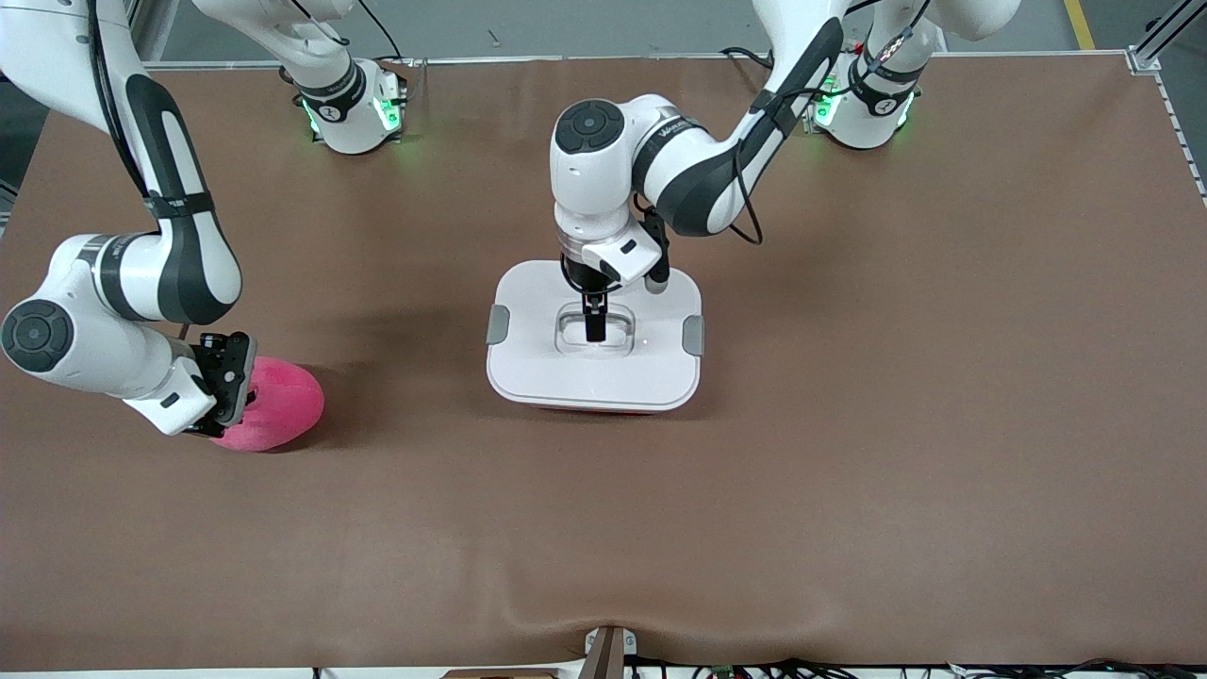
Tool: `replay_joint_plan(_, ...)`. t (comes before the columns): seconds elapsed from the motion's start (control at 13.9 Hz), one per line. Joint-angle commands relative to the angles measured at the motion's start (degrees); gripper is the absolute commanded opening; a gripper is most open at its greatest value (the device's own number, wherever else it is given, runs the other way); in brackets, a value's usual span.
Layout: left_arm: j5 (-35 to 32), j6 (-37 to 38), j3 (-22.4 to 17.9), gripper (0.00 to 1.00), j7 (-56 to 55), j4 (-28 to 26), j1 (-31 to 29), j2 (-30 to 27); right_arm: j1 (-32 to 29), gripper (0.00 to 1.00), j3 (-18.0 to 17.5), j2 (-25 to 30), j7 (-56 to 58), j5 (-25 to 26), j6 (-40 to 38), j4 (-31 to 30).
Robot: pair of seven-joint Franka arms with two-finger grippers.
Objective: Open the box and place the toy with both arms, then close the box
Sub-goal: 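Grasp the lid handle with the left gripper while the right gripper grasps the toy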
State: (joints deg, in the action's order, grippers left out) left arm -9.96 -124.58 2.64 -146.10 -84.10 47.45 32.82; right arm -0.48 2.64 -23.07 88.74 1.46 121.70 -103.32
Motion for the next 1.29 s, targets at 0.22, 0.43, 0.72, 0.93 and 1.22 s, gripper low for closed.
replay_joint_plan(0.22, -2.5, -2.2, -0.4, 0.93, -0.8, -1.9, 0.4, 0.3, 0.2, 0.0, 0.1, 0.7, 2.0, 0.5, 0.5, -0.6)
replay_joint_plan(0.43, -2.5, -2.9, -0.4, 0.74, -0.7, -1.7, 0.1, 0.7, 0.2, 0.0, 0.1, 0.8, 2.3, 0.5, -0.1, 0.1)
replay_joint_plan(0.72, -2.4, -3.5, -0.4, 0.57, -0.7, -1.4, 0.1, 1.1, 0.2, 0.0, 0.1, 1.0, 1.9, 0.4, -0.2, 2.0)
replay_joint_plan(0.93, -2.4, -3.5, -0.4, 0.46, -0.7, -1.5, 0.0, 1.0, -0.2, 0.0, 0.2, 1.2, 0.9, -0.8, -3.0, 5.6)
replay_joint_plan(1.22, -2.4, -3.5, -0.4, 0.38, -0.6, -1.4, 0.0, 1.0, 0.1, 0.0, 0.2, 1.1, -0.6, -1.1, -6.0, 9.1)
